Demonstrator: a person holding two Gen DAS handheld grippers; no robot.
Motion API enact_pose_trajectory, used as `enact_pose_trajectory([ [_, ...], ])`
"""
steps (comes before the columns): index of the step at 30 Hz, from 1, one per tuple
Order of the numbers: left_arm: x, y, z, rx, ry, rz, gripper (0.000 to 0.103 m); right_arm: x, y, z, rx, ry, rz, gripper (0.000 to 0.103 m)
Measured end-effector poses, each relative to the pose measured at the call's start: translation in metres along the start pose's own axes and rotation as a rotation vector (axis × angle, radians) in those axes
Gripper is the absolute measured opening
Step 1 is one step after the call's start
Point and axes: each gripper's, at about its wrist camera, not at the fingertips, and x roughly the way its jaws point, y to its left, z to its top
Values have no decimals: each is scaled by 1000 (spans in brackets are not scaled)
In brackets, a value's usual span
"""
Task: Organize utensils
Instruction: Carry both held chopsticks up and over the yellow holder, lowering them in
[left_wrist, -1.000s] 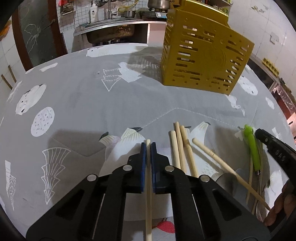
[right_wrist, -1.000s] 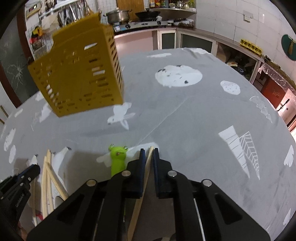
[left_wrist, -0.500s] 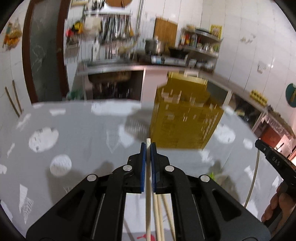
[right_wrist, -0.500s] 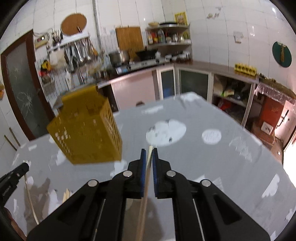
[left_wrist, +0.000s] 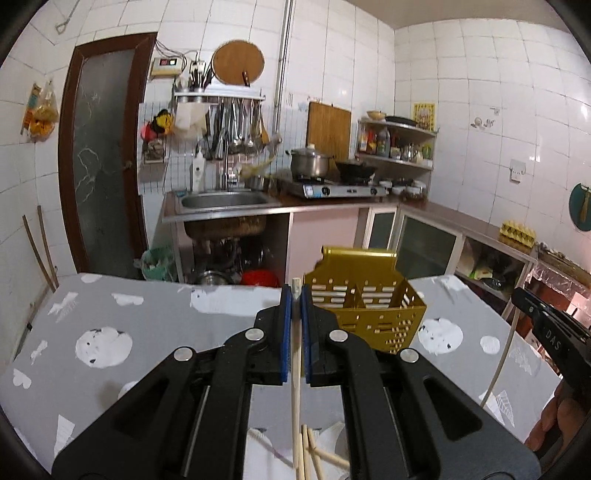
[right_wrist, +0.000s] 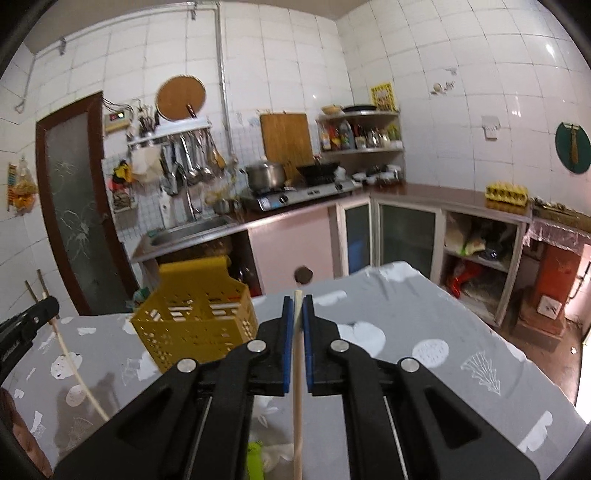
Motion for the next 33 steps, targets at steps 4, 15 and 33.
enact_pose_trajectory([
  [4, -4, -1, 2, 17, -32, 2, 4, -14, 7, 5, -26, -71, 28, 6],
  [15, -10, 1, 21, 44, -84, -18, 4, -17, 28, 27, -68, -137, 65, 6],
  [33, -7, -13, 126, 22, -303, -49, 4, -18, 79, 123, -85, -301, 115, 5],
])
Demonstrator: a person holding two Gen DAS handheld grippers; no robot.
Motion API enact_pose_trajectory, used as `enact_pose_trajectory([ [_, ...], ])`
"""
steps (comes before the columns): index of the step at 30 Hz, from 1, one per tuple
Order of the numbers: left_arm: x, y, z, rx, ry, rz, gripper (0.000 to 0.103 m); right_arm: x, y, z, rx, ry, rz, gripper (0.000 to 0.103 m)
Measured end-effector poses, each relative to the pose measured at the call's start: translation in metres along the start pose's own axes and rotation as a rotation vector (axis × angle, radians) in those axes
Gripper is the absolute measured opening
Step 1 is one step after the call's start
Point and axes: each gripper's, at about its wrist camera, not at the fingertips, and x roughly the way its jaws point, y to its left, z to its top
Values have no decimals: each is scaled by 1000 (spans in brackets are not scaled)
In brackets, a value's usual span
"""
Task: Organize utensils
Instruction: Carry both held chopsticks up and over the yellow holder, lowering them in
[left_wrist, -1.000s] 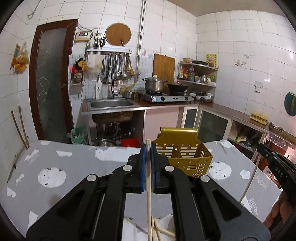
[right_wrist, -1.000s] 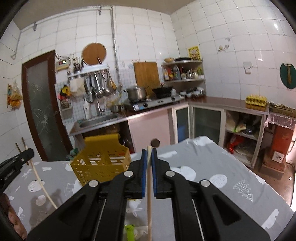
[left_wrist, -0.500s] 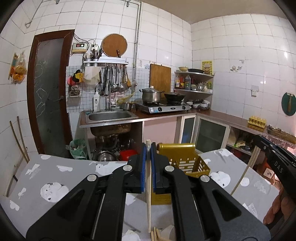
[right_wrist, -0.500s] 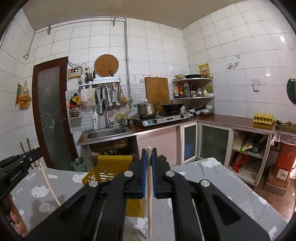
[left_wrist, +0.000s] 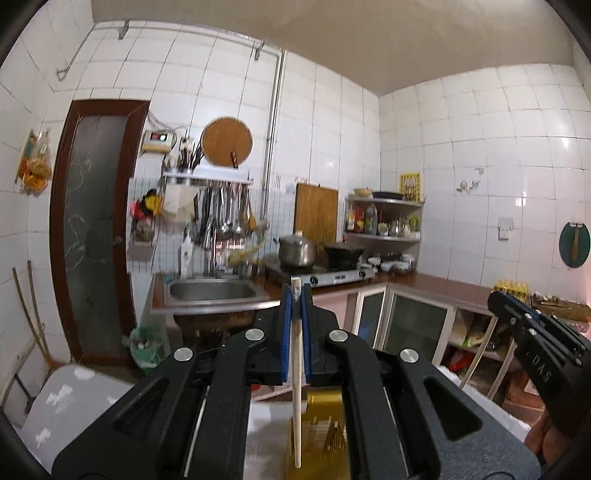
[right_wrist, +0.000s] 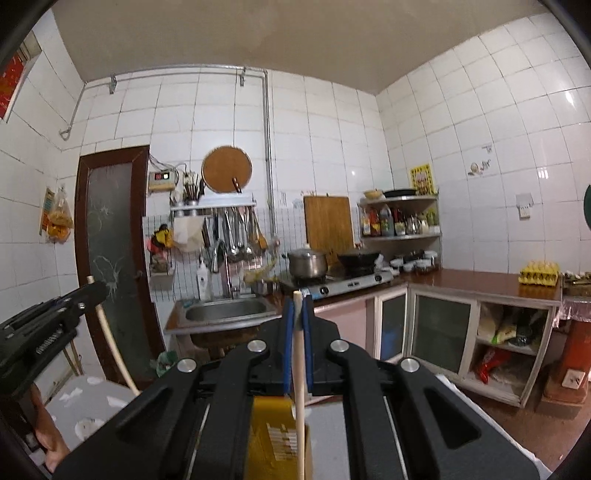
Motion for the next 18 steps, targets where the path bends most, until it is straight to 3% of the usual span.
enact_pose_trajectory([
  [7, 50, -6, -13, -2, -5, 13, 4, 42, 10, -2, 5, -1, -35, 5],
  [14, 103, -5, -79, 8, 147, 42, 4, 81, 0, -55, 18, 119, -47, 5],
  [18, 111, 6, -95, 15, 214, 52, 4, 91, -18, -75, 57, 192, -42, 6],
])
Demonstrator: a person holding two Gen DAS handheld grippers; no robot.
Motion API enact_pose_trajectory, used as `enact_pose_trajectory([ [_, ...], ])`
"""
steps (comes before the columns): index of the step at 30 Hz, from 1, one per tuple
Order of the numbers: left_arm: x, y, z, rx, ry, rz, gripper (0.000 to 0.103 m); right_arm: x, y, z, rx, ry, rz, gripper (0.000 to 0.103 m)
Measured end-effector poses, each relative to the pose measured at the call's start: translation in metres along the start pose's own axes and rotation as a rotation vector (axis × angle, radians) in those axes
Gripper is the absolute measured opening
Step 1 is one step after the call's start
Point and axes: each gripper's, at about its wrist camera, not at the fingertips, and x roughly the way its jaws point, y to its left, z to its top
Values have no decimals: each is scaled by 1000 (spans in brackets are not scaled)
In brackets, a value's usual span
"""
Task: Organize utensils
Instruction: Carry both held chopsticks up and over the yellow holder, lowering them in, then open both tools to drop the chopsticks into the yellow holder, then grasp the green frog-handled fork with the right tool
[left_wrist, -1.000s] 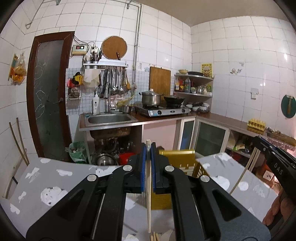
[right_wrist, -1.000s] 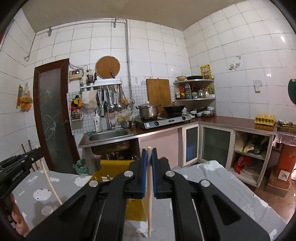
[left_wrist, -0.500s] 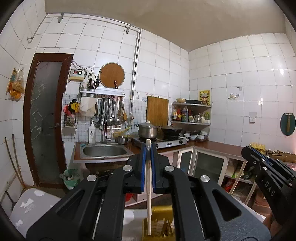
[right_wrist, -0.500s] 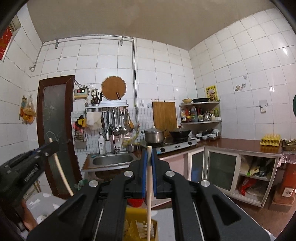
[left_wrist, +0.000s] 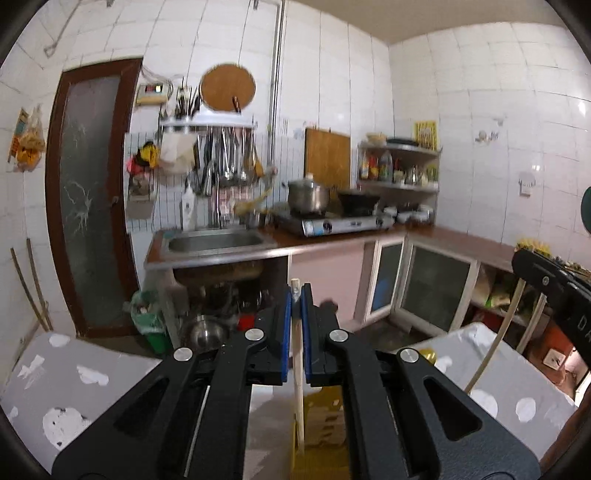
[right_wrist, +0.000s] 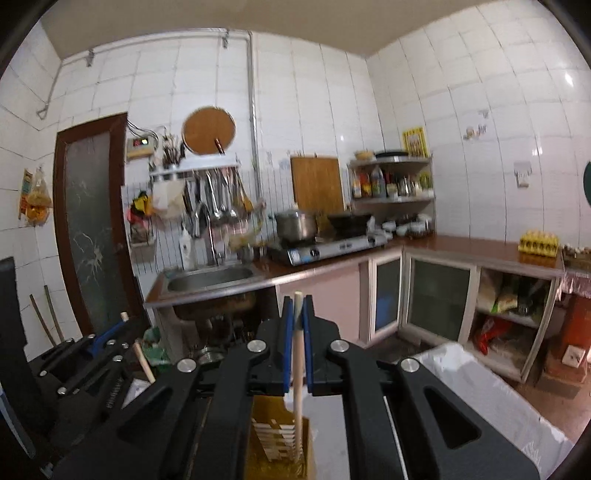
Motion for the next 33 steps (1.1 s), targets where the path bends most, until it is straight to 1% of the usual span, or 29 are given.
enact_pose_trajectory([
  [2, -2, 9, 0, -23, 22, -5, 8, 4, -13, -3, 37, 40, 17, 7],
  [3, -7, 15, 1, -31, 26, -2, 24, 5, -18, -4, 37, 60, 10, 8],
  [4, -10, 18, 2, -34, 25, 5, 52, 5, -21, -4, 33, 69, 0, 21],
  [5, -20, 24, 5, -42, 7, 28, 64, 1, -25, -4, 29, 68, -14, 35],
  [6, -25, 28, 7, -46, -7, 37, 79, -7, -30, -2, 26, 49, -36, 64],
  [7, -35, 34, 10, -45, -24, 43, 85, -13, -34, -1, 20, 33, -54, 71],
  [8, -40, 36, 12, -41, -24, 45, 88, -20, -37, 0, 13, 25, -67, 71],
  [9, -47, 39, 13, -37, -18, 47, 95, -28, -42, 0, 7, 29, -74, 71],
  [10, -54, 43, 14, -38, -15, 50, 98, -34, -45, -1, 5, 31, -79, 72],
  [12, -69, 52, 12, -47, -10, 42, 98, -47, -51, -6, -10, 34, -103, 74],
  [14, -80, 59, 6, -44, 17, 42, 98, -59, -55, -17, -37, 53, -120, 76],
  [16, -87, 66, -2, -45, 54, 50, 98, -68, -57, -32, -50, 100, -125, 76],
  [18, -89, 71, -17, -39, 111, 52, 98, -75, -59, -51, -48, 156, -112, 76],
  [19, -90, 72, -23, -41, 125, 47, 98, -76, -58, -59, -48, 175, -104, 76],
  [21, -93, 76, -42, -36, 164, 49, 98, -81, -55, -81, -61, 234, -94, 76],
  [22, -95, 76, -54, -28, 190, 49, 98, -82, -53, -88, -70, 253, -92, 76],
  [26, -95, 73, -88, -15, 293, 20, 98, -79, -41, -130, -115, 375, -86, 76],
  [28, -93, 72, -103, -21, 338, 14, 98, -76, -38, -148, -114, 429, -84, 76],
  [30, -89, 70, -120, -25, 390, 29, 98, -72, -39, -164, -102, 480, -83, 76],
  [33, -82, 67, -139, -24, 454, 25, 98, -65, -41, -183, -79, 538, -84, 76],
])
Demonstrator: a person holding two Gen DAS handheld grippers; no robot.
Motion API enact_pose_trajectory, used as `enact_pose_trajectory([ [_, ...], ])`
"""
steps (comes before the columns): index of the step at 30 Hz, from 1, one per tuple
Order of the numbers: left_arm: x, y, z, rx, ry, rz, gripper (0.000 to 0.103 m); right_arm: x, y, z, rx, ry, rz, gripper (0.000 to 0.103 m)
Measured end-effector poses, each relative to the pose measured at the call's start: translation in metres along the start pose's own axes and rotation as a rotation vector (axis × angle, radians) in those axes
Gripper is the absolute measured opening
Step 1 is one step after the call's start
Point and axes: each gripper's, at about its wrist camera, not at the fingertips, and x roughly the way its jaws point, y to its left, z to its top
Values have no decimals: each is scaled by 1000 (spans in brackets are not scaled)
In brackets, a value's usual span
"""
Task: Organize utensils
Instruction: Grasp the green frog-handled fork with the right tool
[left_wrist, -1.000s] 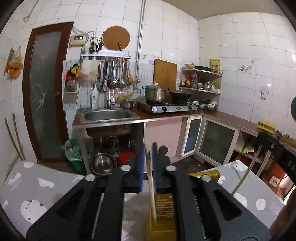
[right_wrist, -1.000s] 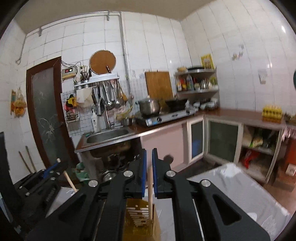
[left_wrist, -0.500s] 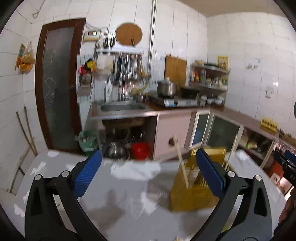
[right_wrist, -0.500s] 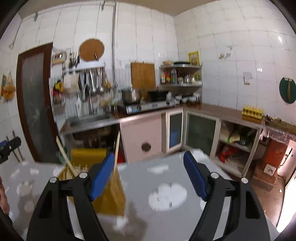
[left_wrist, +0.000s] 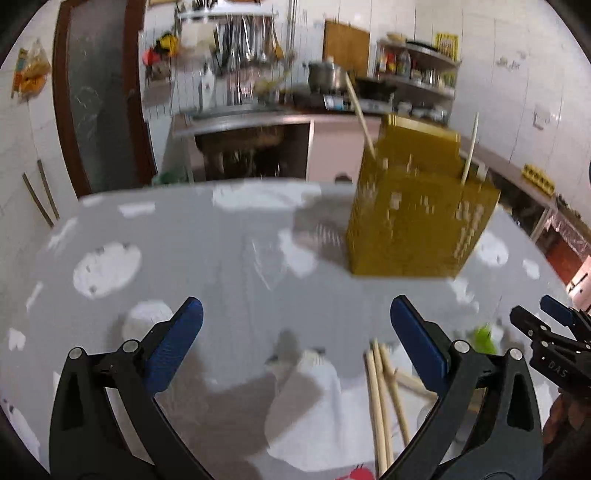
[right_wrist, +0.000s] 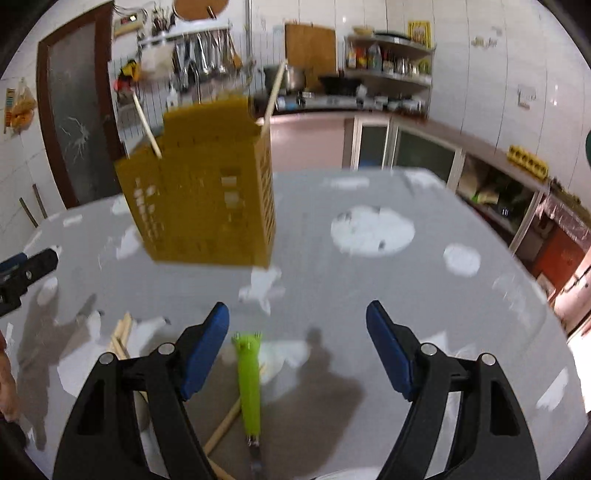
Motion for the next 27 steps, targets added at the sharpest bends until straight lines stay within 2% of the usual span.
enact_pose_trajectory([
  [6, 23, -5, -25, 5, 79, 17, 98, 17, 8, -6, -5, 72, 9, 75],
  [11, 32, -12, -36, 30, 104, 31, 98, 21, 14, -5, -20, 104, 4, 75],
  [18, 36, -20, -44, 37, 124, 15, 97, 34, 18, -8, -21, 173, -1, 48],
  [21, 40, -24, -48, 53, 143, -1, 91, 35, 14, -7, -4, 172, 10, 43],
  [24, 42, -27, -50, 58, 152, 0, 88, 35, 12, -7, -5, 172, 11, 33],
  [27, 43, -26, -51, 54, 160, -4, 88, 36, 11, -6, -1, 171, 14, 33],
])
